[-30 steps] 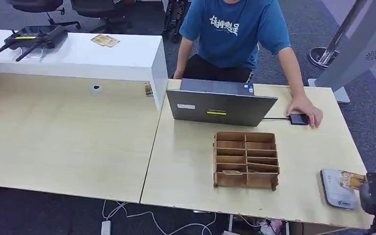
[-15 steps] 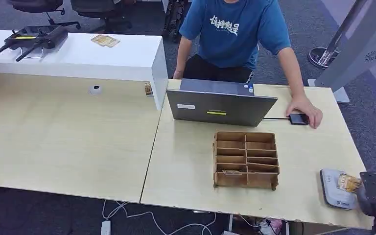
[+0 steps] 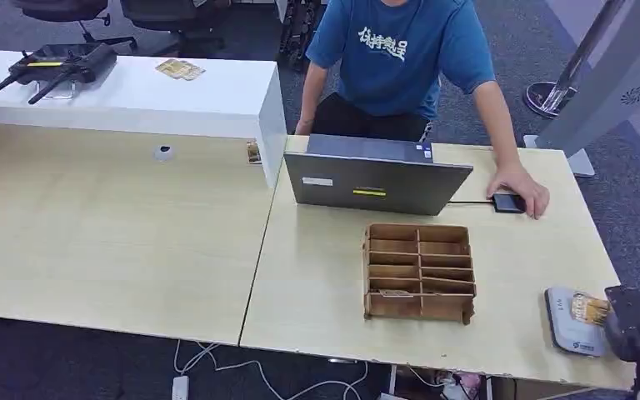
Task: Pass the card to the sensor for recognition and then transmit it.
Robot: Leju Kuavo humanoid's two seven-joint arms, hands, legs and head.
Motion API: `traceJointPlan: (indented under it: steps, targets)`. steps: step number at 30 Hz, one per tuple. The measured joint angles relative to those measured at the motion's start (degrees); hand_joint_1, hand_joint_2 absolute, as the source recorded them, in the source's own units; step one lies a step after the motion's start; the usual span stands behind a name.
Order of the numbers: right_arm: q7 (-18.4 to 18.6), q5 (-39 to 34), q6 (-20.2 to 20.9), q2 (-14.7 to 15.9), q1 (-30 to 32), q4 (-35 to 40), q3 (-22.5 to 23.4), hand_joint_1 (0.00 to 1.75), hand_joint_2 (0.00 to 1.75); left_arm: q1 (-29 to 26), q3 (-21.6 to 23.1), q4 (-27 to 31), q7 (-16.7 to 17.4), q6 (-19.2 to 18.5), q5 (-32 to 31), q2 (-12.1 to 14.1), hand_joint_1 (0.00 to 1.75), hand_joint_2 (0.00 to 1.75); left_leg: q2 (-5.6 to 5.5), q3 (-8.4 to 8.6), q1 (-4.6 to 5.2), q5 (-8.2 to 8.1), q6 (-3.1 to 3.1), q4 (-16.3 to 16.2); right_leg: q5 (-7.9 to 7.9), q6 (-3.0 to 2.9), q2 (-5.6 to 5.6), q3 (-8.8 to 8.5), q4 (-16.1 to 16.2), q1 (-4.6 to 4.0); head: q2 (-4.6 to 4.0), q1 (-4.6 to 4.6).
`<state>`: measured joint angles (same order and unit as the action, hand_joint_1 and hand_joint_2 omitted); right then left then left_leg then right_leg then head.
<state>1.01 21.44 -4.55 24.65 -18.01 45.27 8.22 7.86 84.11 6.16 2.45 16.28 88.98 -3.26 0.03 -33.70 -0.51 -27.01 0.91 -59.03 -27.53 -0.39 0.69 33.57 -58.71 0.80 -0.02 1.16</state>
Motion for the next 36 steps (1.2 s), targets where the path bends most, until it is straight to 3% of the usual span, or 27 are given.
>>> traceJointPlan:
  steps: [18,25,33,36]
  targets:
    - [-0.2,0.2,-0.6,0.2,-0.3,-0.6,-0.2,1.75,1.75,0.0,0.0,0.0,0.1,0.0,0.0,0.0,0.0,0.0,0.0,-0.01,0.0,-0.03,-0.05,-0.1,0.03,0.05,0.0,-0.03,0.0,0.0,0.0,0.0]
    - [-9.1,-0.8,-14.0,-2.6,1.2,3.6,0.2,1.75,1.75,0.0,0.0,0.0,-0.1,-0.2,0.0,0.0,0.0,0.0,0.01,-0.05,0.01,-0.03,-0.05,-0.1,0.03,0.06,-0.01,0.0,0.0,0.0,0.0,0.0]
    - [-12.4,-1.4,-17.2,-7.2,4.3,15.5,1.4,1.75,1.75,0.0,0.0,0.0,-0.2,-0.3,0.2,-0.1,0.0,0.0,-0.02,-0.07,0.0,-0.02,-0.05,0.0,-0.02,0.09,0.02,0.04,0.0,-0.01,0.0,0.0]
    - [-13.2,2.2,-21.1,-8.0,5.1,18.9,1.4,1.75,1.75,0.0,0.0,0.0,-0.2,-0.4,0.2,-0.1,0.0,0.0,-0.04,-0.1,0.01,-0.02,-0.05,0.0,-0.03,0.11,0.04,0.04,0.0,0.0,0.0,-0.02]
